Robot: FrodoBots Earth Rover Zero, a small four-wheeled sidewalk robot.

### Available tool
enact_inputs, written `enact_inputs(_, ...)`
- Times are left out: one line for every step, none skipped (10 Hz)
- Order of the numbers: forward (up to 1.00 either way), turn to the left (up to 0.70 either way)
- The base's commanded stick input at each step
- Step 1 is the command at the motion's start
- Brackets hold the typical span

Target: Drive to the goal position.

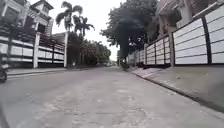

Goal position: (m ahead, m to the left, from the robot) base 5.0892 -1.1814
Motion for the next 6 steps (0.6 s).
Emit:
enact_inputs(0.7, 0.0)
enact_inputs(0.7, -0.05)
enact_inputs(0.7, -0.3)
enact_inputs(0.7, -0.35)
enact_inputs(0.7, -0.05)
enact_inputs(0.7, -0.01)
